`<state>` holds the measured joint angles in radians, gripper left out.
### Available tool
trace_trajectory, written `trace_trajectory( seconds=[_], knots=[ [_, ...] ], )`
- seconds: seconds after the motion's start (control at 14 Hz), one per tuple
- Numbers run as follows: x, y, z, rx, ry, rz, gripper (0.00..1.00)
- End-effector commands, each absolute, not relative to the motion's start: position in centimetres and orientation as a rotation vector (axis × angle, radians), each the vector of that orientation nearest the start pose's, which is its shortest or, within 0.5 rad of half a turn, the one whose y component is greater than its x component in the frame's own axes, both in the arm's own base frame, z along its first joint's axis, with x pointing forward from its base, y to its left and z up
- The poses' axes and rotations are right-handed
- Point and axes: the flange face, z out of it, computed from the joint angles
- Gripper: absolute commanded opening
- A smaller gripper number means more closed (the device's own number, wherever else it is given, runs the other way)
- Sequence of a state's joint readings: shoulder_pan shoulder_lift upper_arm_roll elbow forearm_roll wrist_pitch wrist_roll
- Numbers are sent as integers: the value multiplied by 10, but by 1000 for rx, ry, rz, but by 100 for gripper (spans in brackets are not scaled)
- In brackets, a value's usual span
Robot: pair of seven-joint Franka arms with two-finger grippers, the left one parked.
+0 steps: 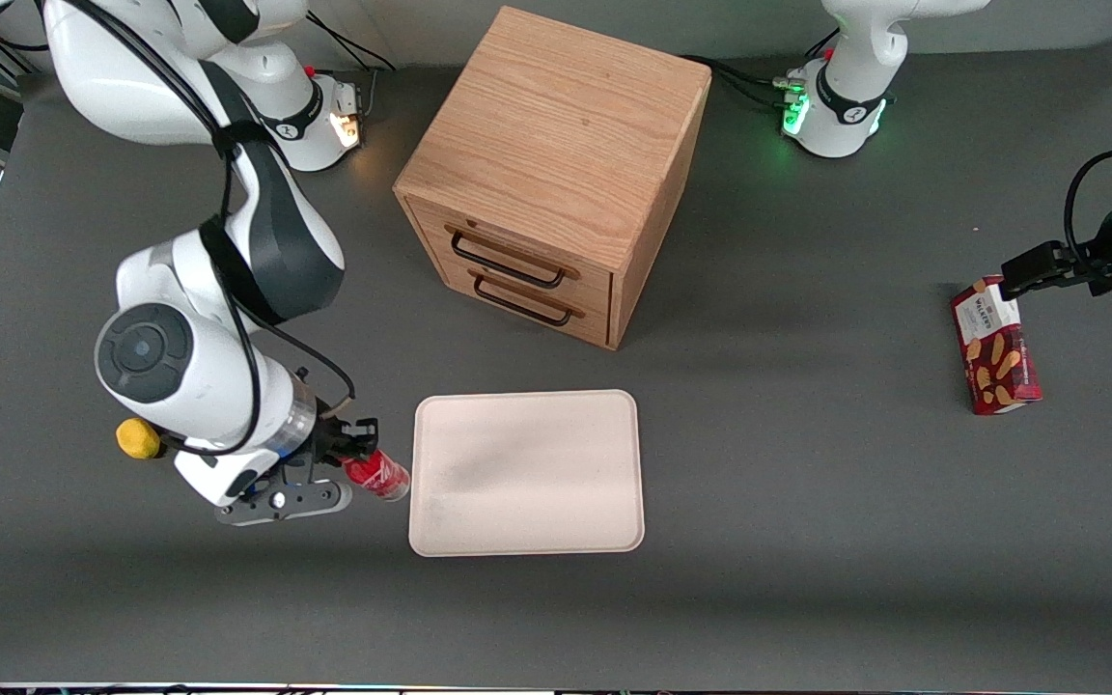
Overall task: Place coke bottle on tray
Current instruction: 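Lift the bottle and carry it with the right gripper to the white tray, then lower the bottle onto the tray's rim and open the right gripper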
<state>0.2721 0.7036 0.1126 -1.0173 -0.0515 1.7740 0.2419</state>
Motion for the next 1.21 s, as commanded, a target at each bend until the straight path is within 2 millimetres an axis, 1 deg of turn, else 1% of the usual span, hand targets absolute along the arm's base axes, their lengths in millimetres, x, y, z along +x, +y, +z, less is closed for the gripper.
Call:
trace_trajectory(
  seconds=[0.0, 0.14, 0.29, 0.57, 0.71, 0.86, 0.93, 1.0, 1.07, 1.14],
  knots=[
    [728, 263, 416, -3077, -237, -150, 0],
    [733, 271, 390, -3066, -243, -168, 0],
    [735, 277, 371, -3064, -248, -167, 0],
    [734, 279, 349, -3065, -239, -137, 0],
    [733, 282, 347, -3066, -239, -130, 0],
    [734, 281, 338, -3062, -231, -142, 0],
    [734, 281, 333, -3057, -228, -153, 5],
    [735, 282, 331, -3053, -229, -175, 27],
    [736, 283, 332, -3043, -226, -198, 83],
    [737, 283, 332, -3040, -220, -216, 100]
  ],
)
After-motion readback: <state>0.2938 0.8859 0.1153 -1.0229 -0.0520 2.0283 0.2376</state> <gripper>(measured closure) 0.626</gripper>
